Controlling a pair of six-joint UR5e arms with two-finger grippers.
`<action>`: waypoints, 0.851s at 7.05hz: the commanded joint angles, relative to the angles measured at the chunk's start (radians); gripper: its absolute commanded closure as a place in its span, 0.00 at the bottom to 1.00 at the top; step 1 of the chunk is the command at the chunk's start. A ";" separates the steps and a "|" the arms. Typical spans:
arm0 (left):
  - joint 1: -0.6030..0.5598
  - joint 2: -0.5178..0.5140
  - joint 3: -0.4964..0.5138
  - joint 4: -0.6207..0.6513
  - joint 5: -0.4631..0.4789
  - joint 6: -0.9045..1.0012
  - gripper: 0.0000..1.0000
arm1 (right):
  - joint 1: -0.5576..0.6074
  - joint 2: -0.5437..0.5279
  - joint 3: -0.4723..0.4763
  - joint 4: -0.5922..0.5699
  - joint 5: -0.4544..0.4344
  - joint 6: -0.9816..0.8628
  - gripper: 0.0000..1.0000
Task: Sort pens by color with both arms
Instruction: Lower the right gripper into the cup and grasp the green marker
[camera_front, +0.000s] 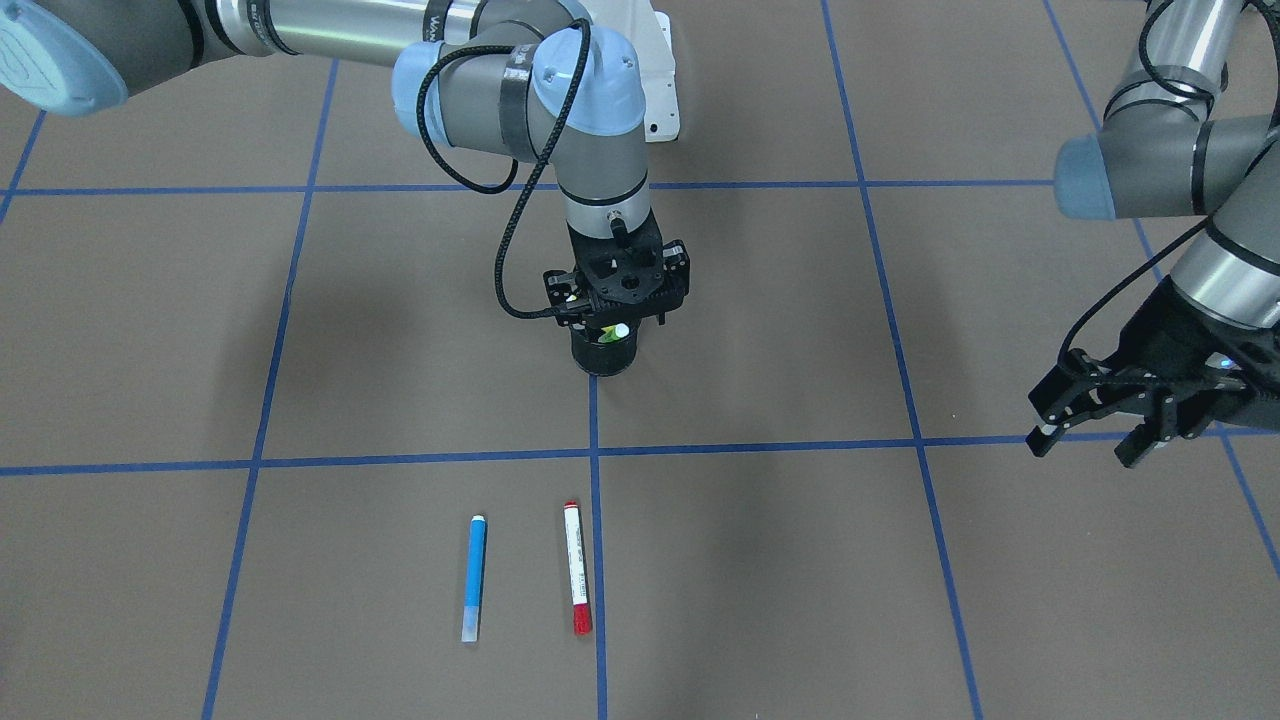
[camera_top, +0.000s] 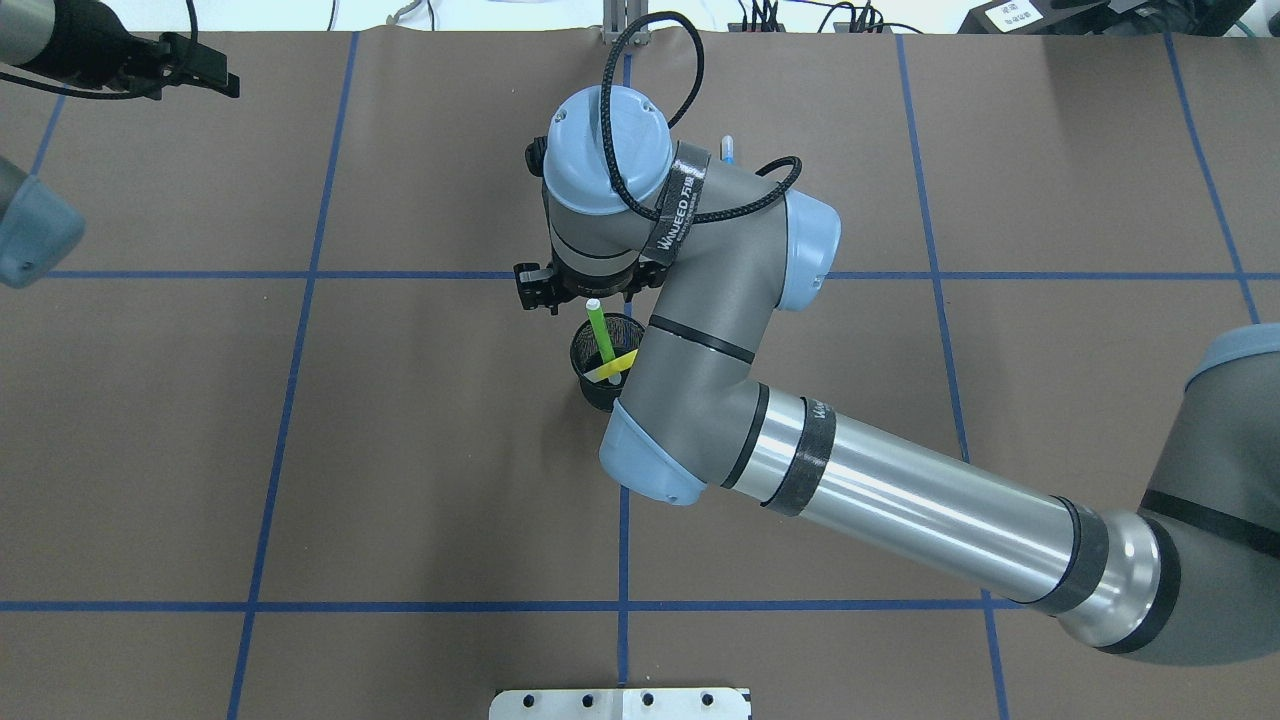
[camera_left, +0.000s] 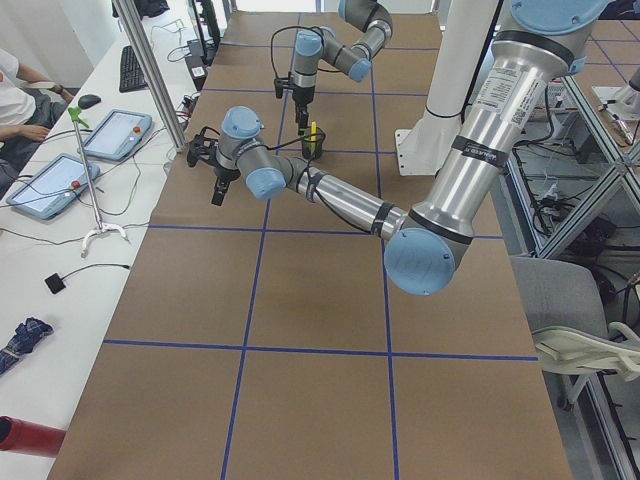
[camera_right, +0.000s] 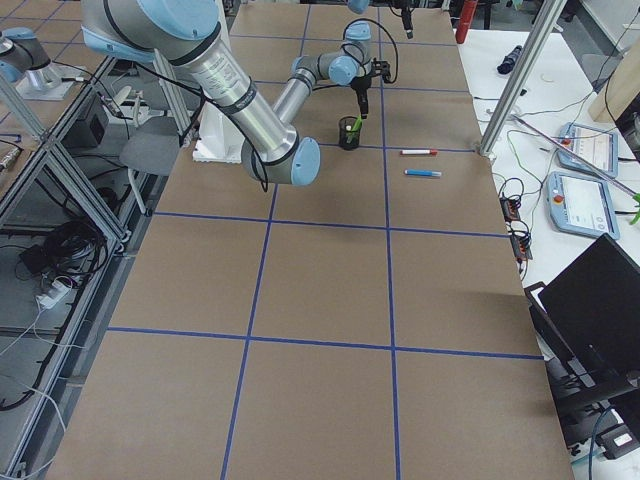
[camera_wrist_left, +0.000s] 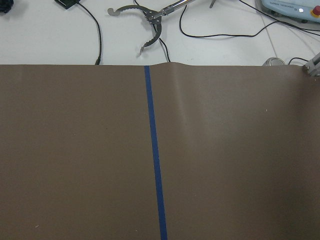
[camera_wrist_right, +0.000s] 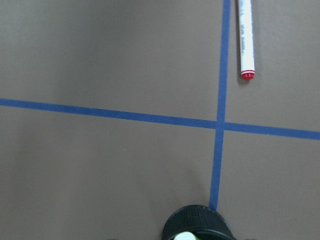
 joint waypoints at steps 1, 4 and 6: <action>0.000 -0.002 0.001 0.000 0.002 -0.006 0.00 | -0.004 0.001 -0.015 0.001 -0.006 -0.077 0.22; 0.002 -0.003 0.001 -0.002 0.003 -0.011 0.00 | -0.028 -0.005 -0.017 -0.003 -0.047 -0.079 0.40; 0.002 -0.003 0.001 -0.002 0.003 -0.012 0.00 | -0.033 -0.004 -0.020 -0.005 -0.058 -0.079 0.77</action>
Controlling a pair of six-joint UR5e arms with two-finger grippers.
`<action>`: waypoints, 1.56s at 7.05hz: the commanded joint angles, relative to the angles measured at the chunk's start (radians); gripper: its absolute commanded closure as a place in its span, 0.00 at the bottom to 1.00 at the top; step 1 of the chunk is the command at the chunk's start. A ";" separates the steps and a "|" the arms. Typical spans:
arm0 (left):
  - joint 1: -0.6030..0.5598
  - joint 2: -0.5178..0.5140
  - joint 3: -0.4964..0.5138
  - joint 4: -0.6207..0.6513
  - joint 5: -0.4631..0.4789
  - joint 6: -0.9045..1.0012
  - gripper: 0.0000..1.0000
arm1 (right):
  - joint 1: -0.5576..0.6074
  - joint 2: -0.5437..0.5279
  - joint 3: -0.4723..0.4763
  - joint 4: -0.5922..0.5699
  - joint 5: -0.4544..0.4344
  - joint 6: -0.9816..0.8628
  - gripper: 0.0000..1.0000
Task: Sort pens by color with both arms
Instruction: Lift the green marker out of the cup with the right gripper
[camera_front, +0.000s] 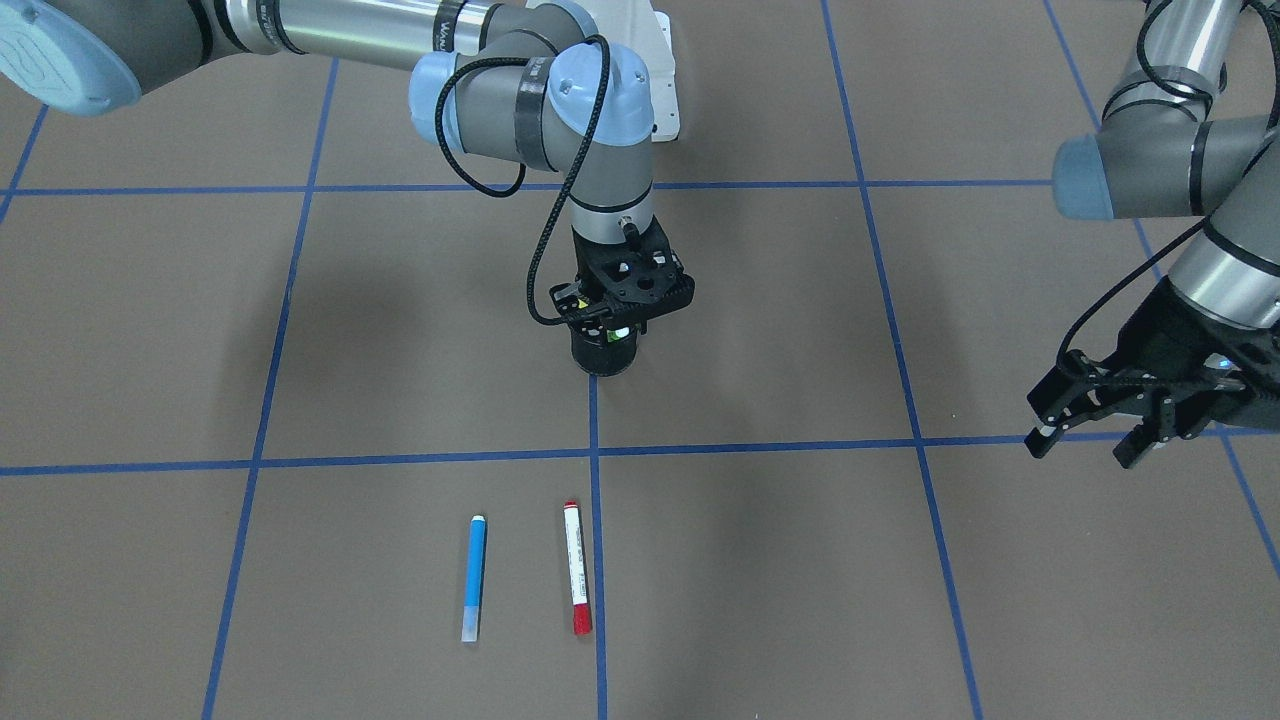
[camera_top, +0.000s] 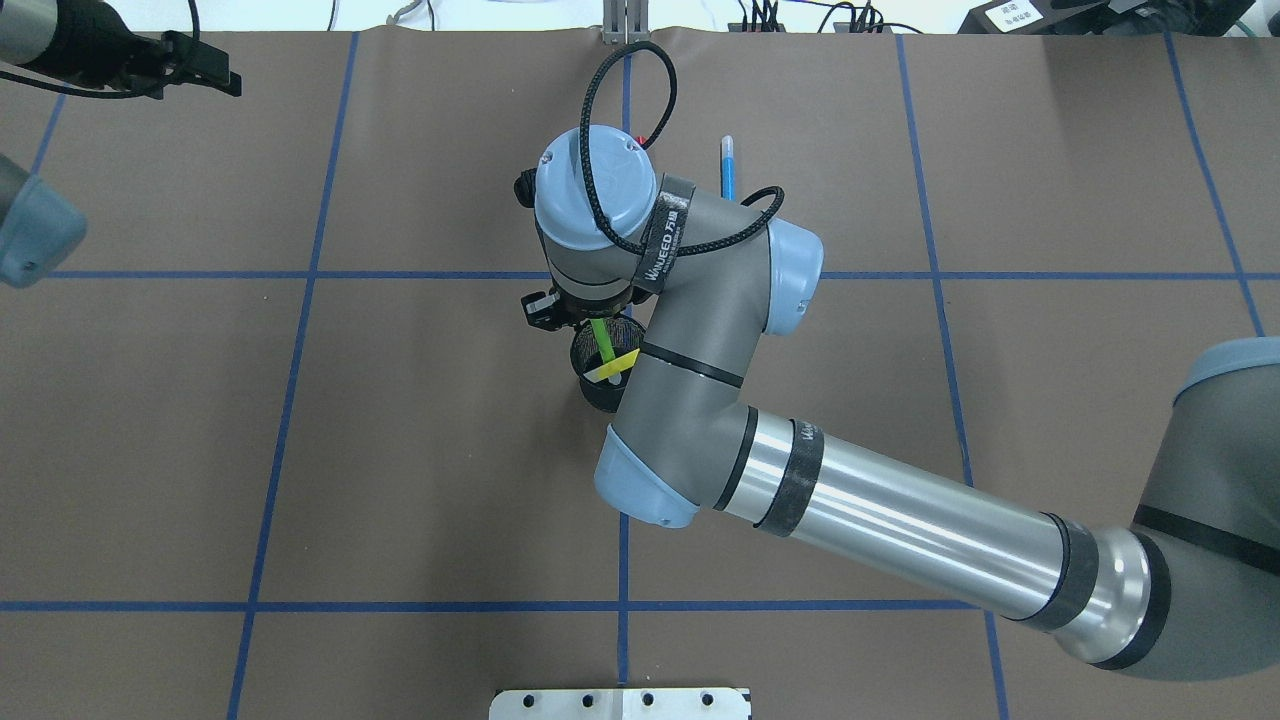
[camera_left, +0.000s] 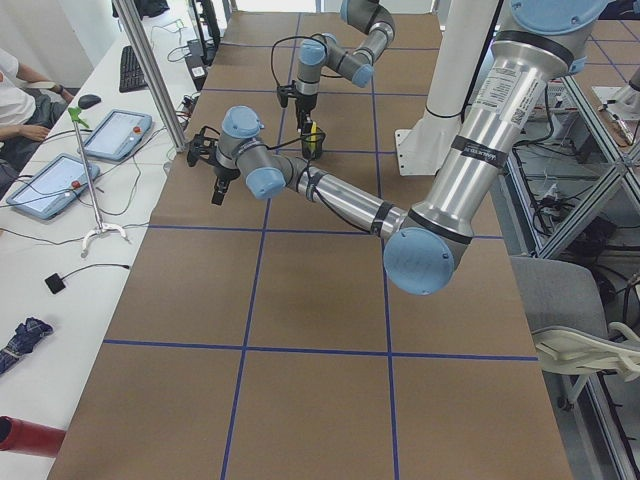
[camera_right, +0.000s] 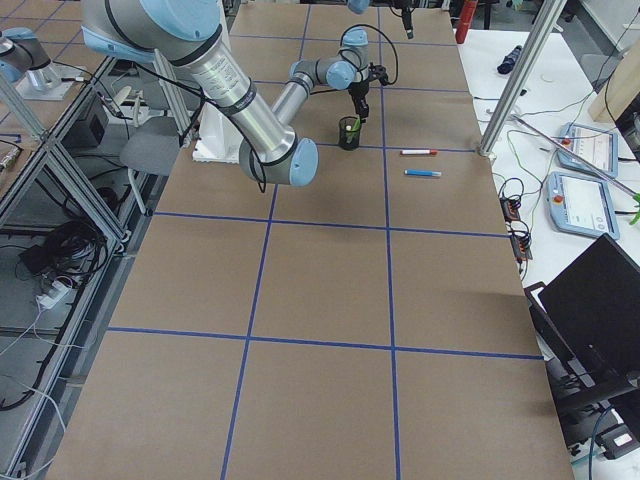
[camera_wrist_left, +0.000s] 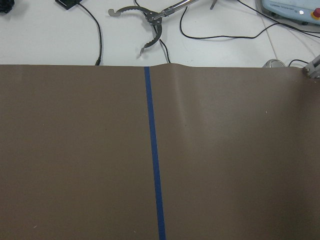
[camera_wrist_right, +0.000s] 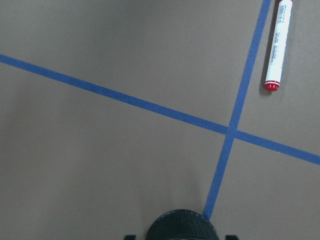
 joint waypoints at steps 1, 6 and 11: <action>0.000 -0.002 0.000 0.000 0.002 -0.001 0.00 | -0.002 0.002 0.002 -0.002 -0.008 0.000 1.00; -0.002 -0.002 -0.009 0.000 0.005 -0.007 0.00 | 0.075 0.002 0.281 -0.197 -0.145 0.010 1.00; 0.002 -0.003 -0.018 0.001 0.005 -0.064 0.00 | 0.072 -0.040 0.025 0.374 -0.547 0.266 1.00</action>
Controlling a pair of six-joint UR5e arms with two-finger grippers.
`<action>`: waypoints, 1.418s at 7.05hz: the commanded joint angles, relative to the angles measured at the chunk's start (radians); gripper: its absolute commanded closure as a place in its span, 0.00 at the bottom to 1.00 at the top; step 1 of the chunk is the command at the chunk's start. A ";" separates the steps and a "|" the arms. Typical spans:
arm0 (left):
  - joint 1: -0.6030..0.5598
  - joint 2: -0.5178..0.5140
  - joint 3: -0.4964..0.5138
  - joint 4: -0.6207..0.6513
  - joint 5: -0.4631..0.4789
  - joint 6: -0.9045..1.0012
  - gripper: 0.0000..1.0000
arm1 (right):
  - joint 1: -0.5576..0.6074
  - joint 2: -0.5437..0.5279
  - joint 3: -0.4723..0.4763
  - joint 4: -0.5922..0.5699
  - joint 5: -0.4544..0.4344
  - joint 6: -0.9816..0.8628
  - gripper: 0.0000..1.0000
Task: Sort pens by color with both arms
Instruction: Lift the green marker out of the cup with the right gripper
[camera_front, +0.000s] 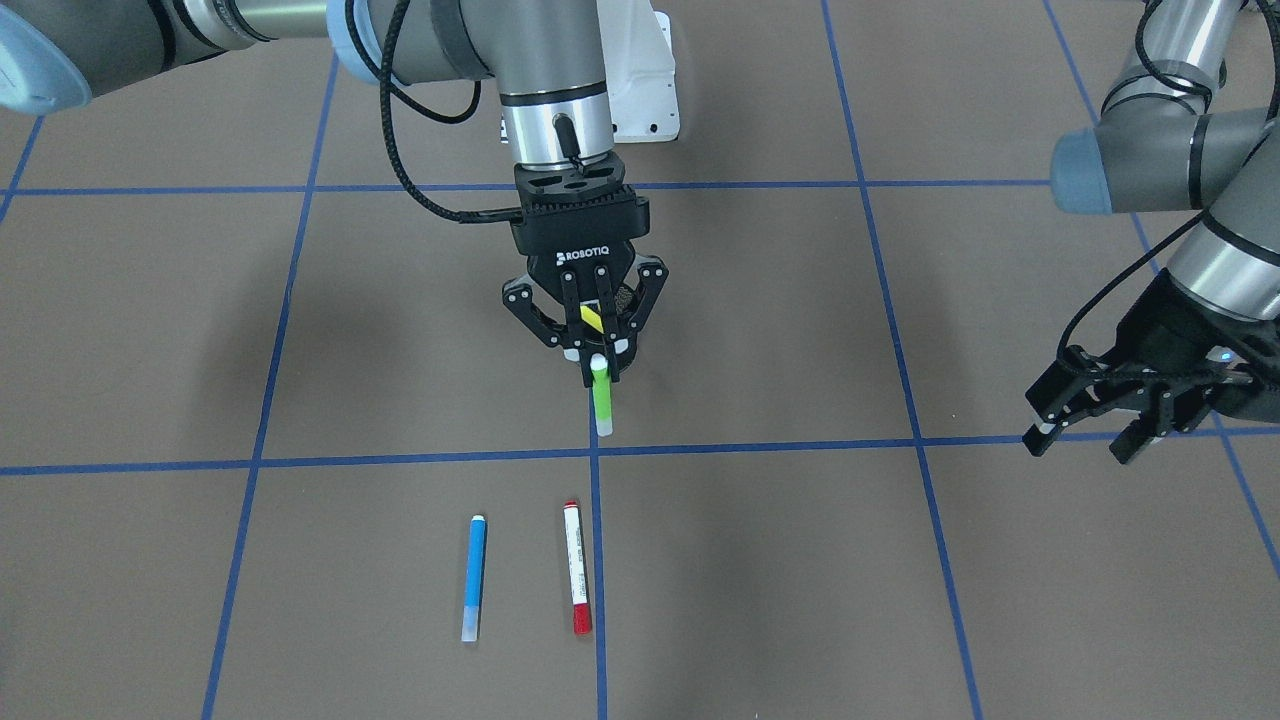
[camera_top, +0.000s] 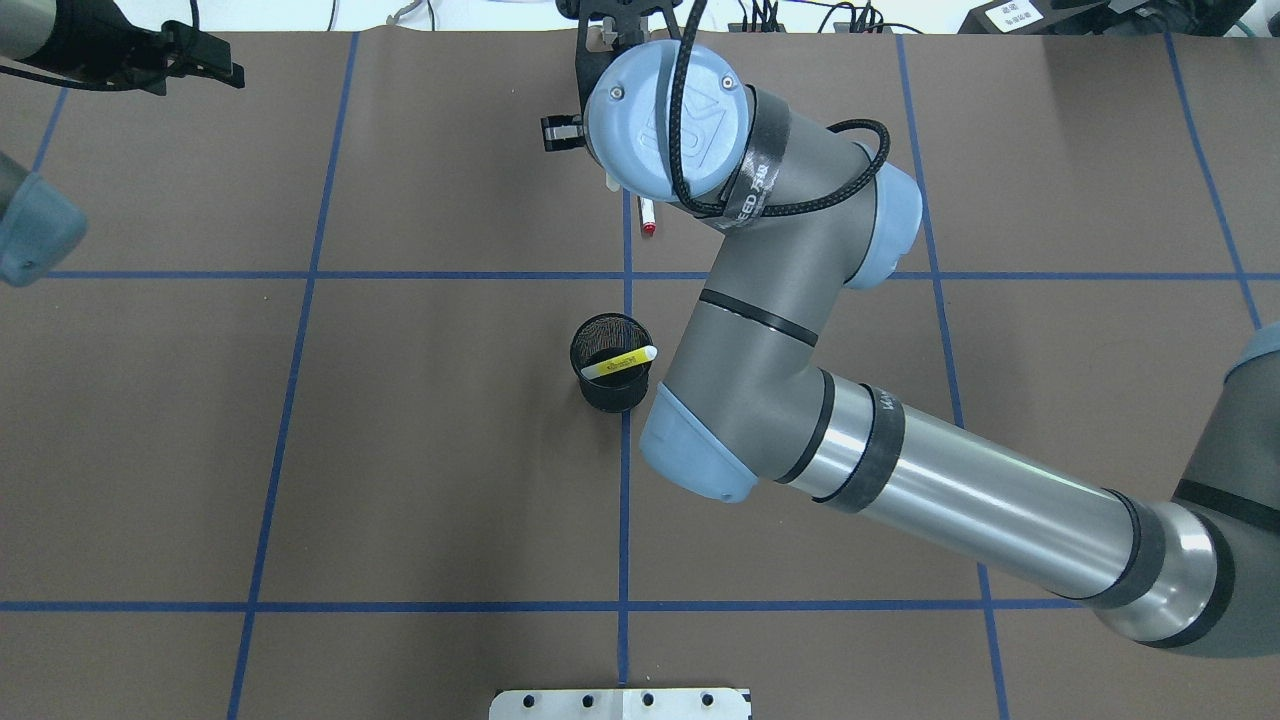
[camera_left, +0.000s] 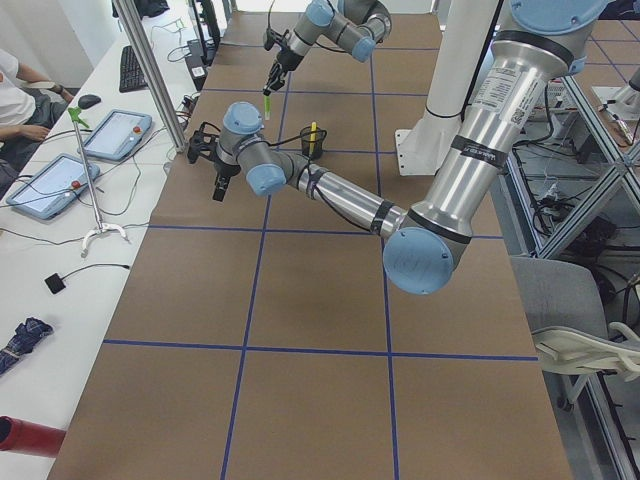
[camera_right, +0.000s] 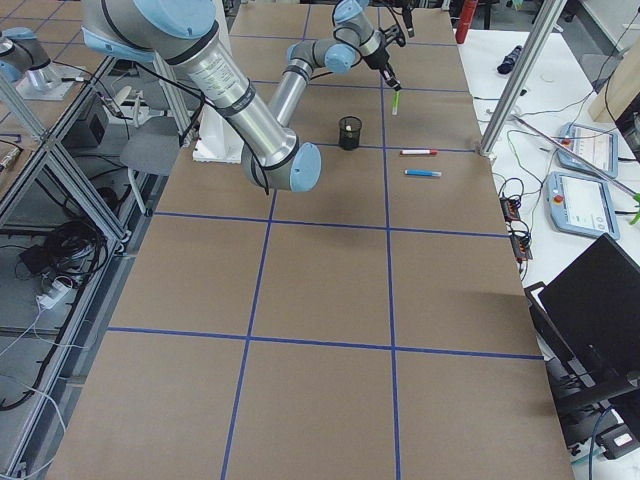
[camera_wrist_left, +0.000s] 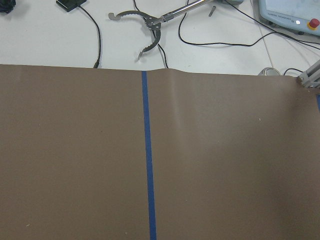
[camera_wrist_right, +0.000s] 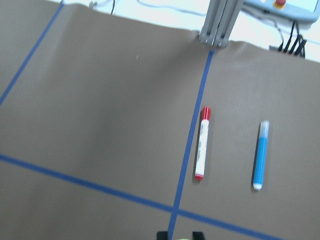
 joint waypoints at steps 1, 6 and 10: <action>0.000 -0.001 -0.002 0.000 0.000 -0.017 0.00 | -0.001 0.001 -0.205 0.307 -0.118 0.081 1.00; 0.123 0.009 -0.134 0.001 -0.001 -0.260 0.00 | -0.007 0.122 -0.501 0.453 -0.343 0.073 1.00; 0.252 0.007 -0.234 0.004 -0.004 -0.463 0.00 | -0.041 0.191 -0.683 0.466 -0.362 0.038 1.00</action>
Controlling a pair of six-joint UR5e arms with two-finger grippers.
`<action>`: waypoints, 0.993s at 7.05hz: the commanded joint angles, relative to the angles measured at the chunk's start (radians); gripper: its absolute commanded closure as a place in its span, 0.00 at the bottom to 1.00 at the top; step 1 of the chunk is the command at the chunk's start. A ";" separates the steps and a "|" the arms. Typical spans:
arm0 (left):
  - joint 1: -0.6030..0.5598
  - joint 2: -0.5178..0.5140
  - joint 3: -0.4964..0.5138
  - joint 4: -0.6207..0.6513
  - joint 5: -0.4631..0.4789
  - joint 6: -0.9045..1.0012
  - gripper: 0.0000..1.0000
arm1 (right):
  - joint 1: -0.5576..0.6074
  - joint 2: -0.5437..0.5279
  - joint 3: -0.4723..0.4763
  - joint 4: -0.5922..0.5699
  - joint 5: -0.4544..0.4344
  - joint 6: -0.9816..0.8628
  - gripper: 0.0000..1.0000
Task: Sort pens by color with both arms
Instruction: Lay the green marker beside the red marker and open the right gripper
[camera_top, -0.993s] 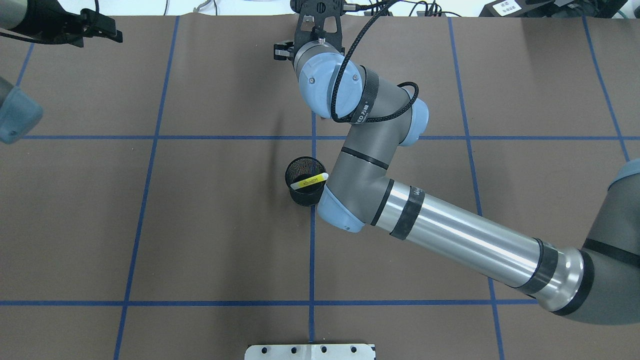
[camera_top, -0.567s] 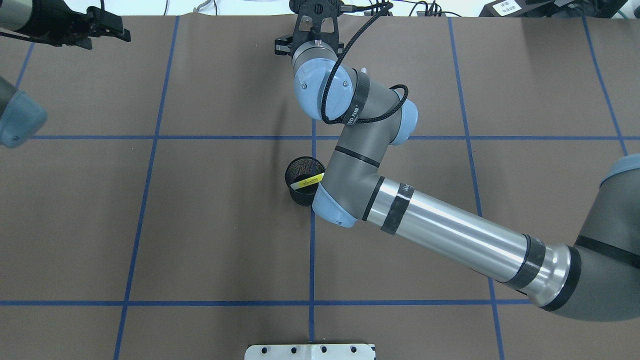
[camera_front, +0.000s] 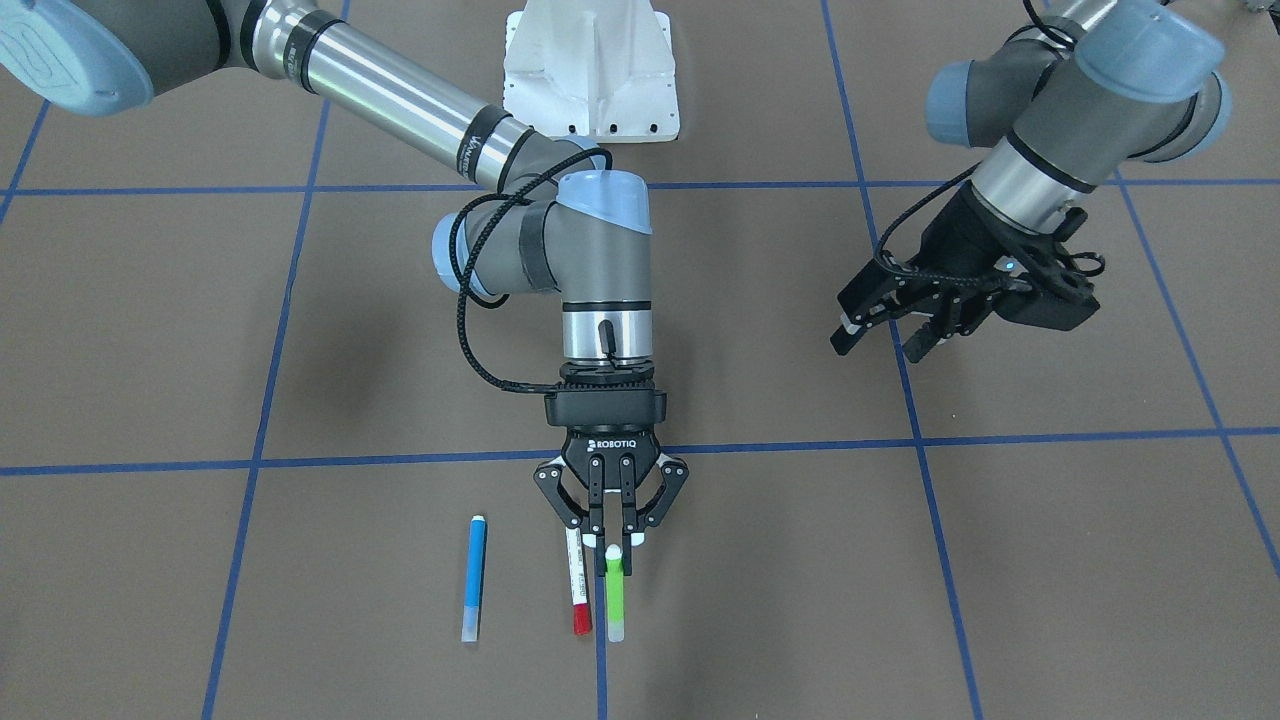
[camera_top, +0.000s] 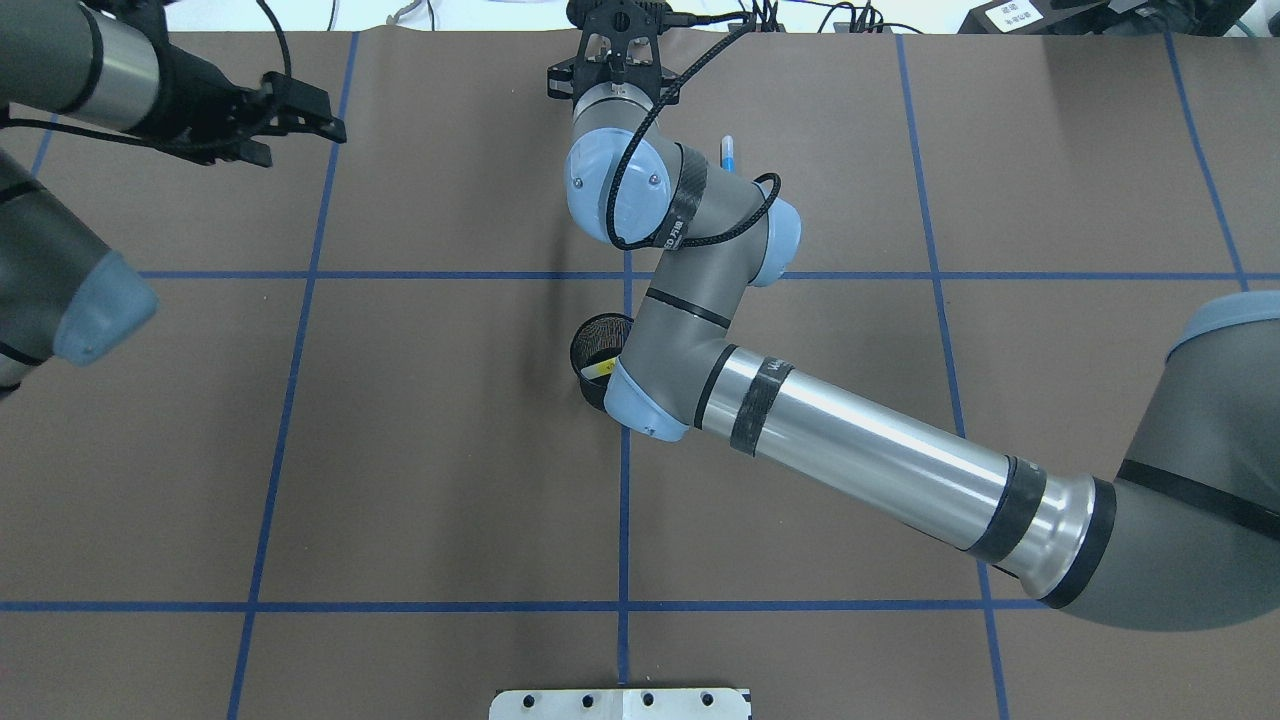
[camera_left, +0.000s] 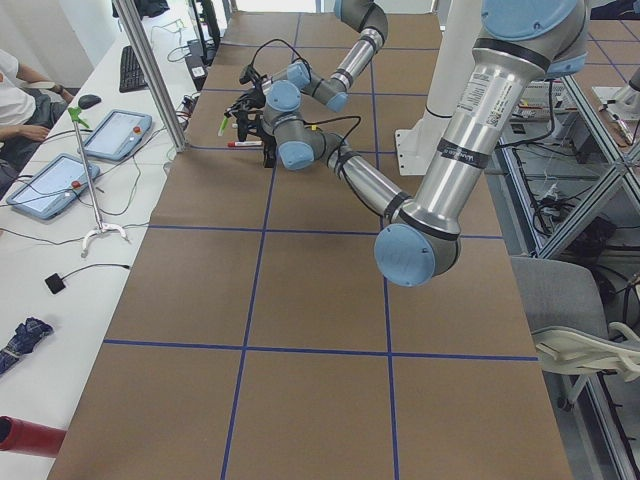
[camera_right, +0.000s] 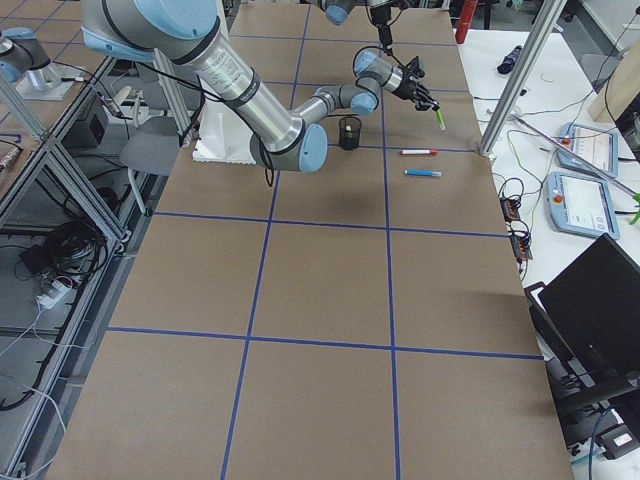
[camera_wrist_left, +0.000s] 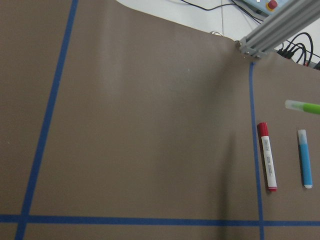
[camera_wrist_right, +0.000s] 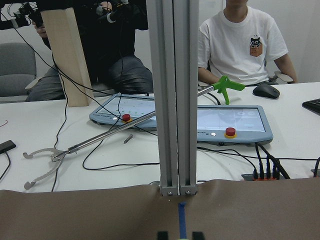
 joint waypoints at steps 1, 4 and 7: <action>0.041 0.002 -0.040 0.000 0.002 -0.073 0.00 | -0.020 0.023 -0.055 0.004 0.043 -0.104 1.00; 0.045 0.005 -0.068 0.001 -0.001 -0.084 0.00 | -0.018 0.030 -0.082 0.009 0.091 -0.172 1.00; 0.049 0.004 -0.106 0.052 -0.001 -0.095 0.00 | -0.020 0.028 -0.088 0.041 0.114 -0.197 0.92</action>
